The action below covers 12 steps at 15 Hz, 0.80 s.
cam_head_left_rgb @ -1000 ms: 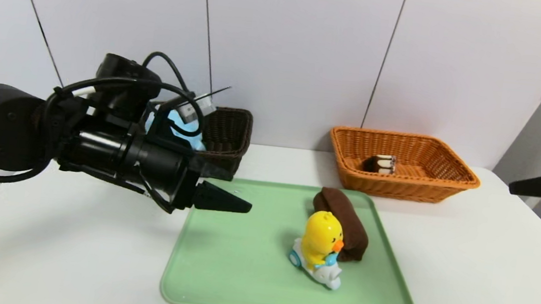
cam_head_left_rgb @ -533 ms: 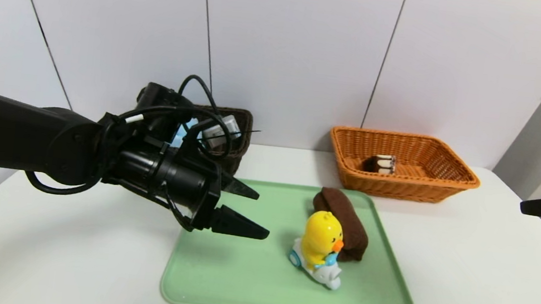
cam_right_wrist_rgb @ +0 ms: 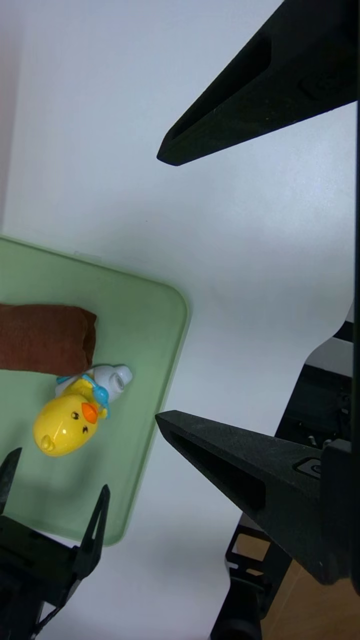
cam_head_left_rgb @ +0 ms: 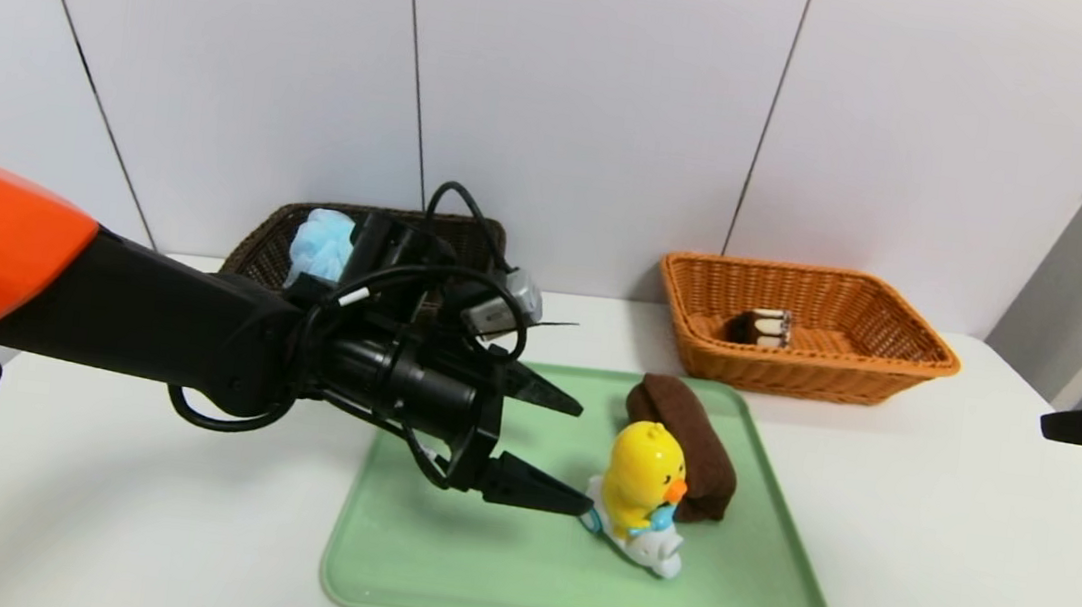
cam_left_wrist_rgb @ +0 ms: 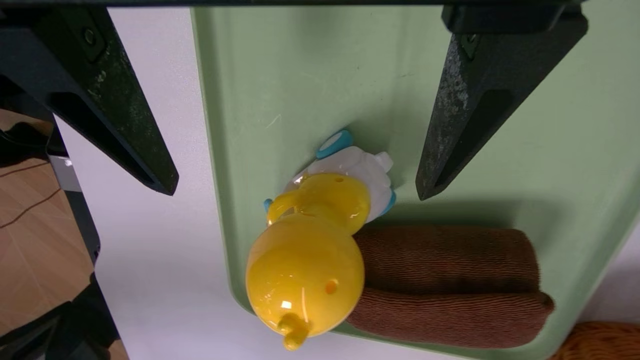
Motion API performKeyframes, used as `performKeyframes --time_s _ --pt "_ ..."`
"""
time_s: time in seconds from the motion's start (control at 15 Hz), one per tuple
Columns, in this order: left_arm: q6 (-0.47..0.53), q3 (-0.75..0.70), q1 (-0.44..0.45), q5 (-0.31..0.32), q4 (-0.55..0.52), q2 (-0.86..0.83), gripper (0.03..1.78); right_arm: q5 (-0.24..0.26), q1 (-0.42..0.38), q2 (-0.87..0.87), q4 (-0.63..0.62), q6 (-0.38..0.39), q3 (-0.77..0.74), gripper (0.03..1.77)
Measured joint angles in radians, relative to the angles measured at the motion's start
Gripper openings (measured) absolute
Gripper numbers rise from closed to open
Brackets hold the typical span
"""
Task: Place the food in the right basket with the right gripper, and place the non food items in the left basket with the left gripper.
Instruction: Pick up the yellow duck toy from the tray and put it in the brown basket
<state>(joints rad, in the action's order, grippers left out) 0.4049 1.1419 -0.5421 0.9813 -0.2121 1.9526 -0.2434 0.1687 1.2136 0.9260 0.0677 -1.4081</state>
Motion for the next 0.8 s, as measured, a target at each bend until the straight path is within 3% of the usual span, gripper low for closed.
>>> performKeyframes --time_s 0.2,0.47,0.8 --pt "0.022 0.008 -0.004 0.068 -0.003 0.033 1.69 0.0 -0.001 -0.001 0.001 0.0 -0.001 1.69" --pt "0.098 0.033 -0.007 0.096 -0.002 0.079 1.69 -0.003 0.001 -0.002 0.001 0.001 0.0 1.69" --pt "0.124 0.079 -0.018 0.098 -0.003 0.141 1.69 -0.003 0.001 -0.015 0.013 0.002 0.006 1.69"
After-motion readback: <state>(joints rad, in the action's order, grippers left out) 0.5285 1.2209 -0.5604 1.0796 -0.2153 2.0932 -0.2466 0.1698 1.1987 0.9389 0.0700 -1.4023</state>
